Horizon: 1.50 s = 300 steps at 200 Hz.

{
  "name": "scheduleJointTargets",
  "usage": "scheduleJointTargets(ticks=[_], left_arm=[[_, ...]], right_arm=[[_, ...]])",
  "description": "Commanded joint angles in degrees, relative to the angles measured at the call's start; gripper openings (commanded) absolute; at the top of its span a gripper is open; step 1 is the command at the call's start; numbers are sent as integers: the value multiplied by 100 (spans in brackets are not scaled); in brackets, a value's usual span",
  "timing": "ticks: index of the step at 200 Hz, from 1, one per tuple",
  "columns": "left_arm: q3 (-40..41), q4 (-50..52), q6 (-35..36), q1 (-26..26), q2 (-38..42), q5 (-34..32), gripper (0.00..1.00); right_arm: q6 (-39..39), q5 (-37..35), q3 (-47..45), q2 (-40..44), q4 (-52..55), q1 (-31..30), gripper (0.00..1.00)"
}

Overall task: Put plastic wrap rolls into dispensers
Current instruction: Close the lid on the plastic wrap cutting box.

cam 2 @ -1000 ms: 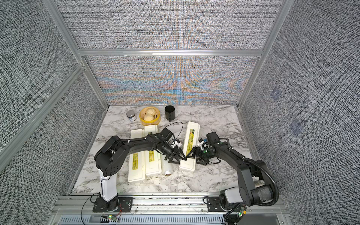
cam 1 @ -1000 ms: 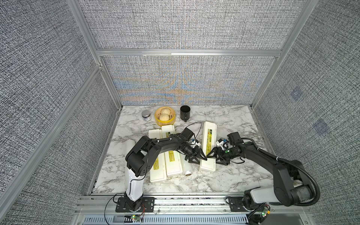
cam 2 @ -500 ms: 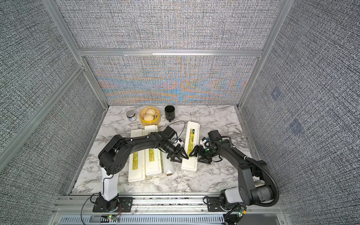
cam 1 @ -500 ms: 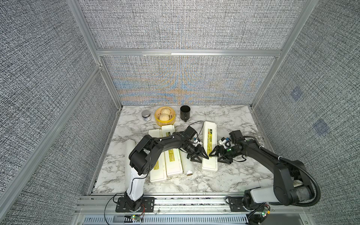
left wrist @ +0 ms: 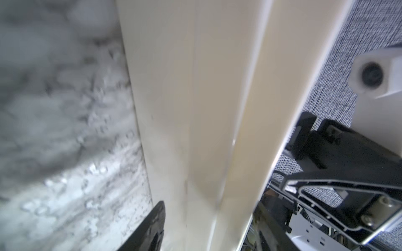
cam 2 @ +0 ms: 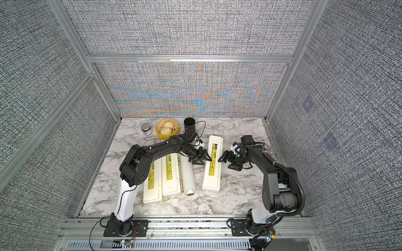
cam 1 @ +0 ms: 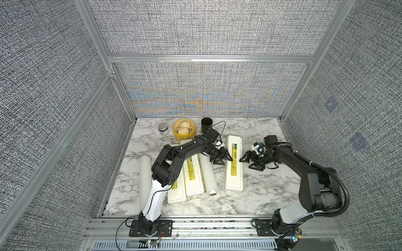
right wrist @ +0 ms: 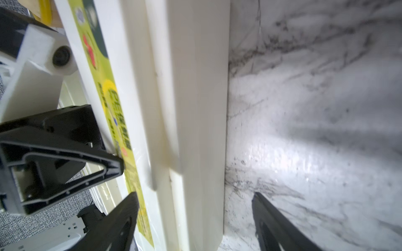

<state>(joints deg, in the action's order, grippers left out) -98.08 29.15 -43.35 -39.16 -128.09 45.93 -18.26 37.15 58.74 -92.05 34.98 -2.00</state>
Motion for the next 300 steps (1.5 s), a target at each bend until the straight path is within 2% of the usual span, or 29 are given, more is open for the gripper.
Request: scheduleJointTargets(ticks=[1,53,80,118,169,209,273,300], left_arm=[[-581,409,98,129,-389,-559,62],[-1664,51,-348,248,-1225,-329,62],[-1594,-344,-658,216,-1367,-155,61],[-1294,-672,-898,165,-1359,59,57],[-1026,-1038,-1152,126,-1220,127,58],[-1028,-2159,-2061,71,-1198,473,58],[-682,-2050,-2038,5,-1160,383,55],[-712,-1485,-1631,39,-1113,188,54]], right_arm=[[191,354,373,-363,-273,80,84],[10,863,1203,-1530,-758,93,81],[-160,1105,1387,-1801,-998,37,78],[-217,1074,1482,-1898,-1072,-103,72],[-437,1271,1474,-1791,-1353,-157,71],[-559,1458,1460,-1866,-1501,-186,72],[-808,1533,1425,-1879,-1844,-350,72],[-697,1309,1443,-1766,-1620,-348,72]])
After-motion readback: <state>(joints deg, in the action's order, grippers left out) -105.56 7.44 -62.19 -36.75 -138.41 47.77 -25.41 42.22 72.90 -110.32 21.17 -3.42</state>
